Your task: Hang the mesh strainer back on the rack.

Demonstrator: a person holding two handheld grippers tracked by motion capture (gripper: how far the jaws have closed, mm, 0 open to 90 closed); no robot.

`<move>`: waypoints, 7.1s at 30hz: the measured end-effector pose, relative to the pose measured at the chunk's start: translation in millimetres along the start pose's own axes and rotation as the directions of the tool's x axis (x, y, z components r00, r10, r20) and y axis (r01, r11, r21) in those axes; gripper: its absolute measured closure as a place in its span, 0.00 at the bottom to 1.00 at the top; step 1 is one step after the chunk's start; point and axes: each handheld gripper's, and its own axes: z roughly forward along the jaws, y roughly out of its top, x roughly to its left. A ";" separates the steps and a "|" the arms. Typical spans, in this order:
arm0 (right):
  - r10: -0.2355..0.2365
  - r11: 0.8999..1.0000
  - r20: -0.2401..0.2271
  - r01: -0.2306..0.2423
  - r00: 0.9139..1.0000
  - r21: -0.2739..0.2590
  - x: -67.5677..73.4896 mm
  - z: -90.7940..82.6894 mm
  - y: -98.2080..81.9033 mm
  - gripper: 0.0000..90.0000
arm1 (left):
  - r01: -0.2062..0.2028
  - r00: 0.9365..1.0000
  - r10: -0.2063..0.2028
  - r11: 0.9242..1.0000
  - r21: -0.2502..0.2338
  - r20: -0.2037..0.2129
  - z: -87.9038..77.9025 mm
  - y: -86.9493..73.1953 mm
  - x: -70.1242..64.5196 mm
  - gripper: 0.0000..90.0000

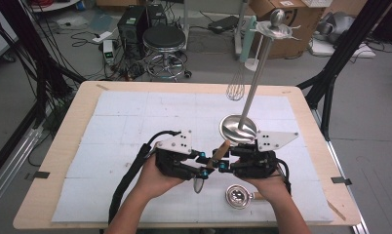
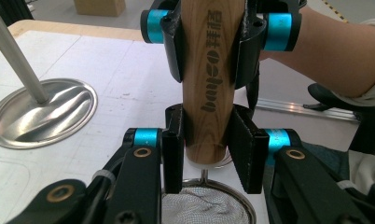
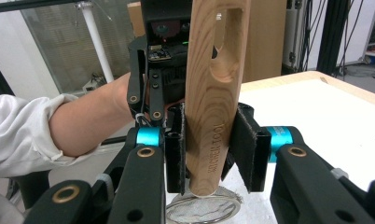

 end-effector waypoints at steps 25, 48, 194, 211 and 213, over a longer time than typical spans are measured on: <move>-0.002 0.999 0.162 -0.005 0.987 0.041 -14.1 -43.8 15.7 0.75 | 0.120 0.969 -0.123 0.992 -0.025 -0.215 -54.1 -51.9 15.6 0.39; -0.031 0.992 0.352 -0.014 0.935 0.125 -46.4 -93.8 70.6 0.75 | 0.149 0.945 -0.158 0.987 -0.052 -0.288 -74.2 -61.6 20.5 0.24; -0.061 0.962 0.658 -0.131 0.751 0.240 -111.5 -123.0 182.7 0.62 | 0.160 0.948 -0.181 0.982 -0.100 -0.261 -80.9 -63.7 23.5 0.20; -0.049 0.977 0.661 -0.103 0.748 0.189 -100.5 -137.4 181.5 0.52 | 0.165 0.948 -0.187 0.981 -0.104 -0.258 -78.7 -63.1 22.8 0.20; -0.045 0.979 0.660 -0.099 0.750 0.180 -99.3 -138.6 181.8 0.53 | 0.163 0.948 -0.184 0.982 -0.100 -0.259 -78.9 -63.1 23.0 0.20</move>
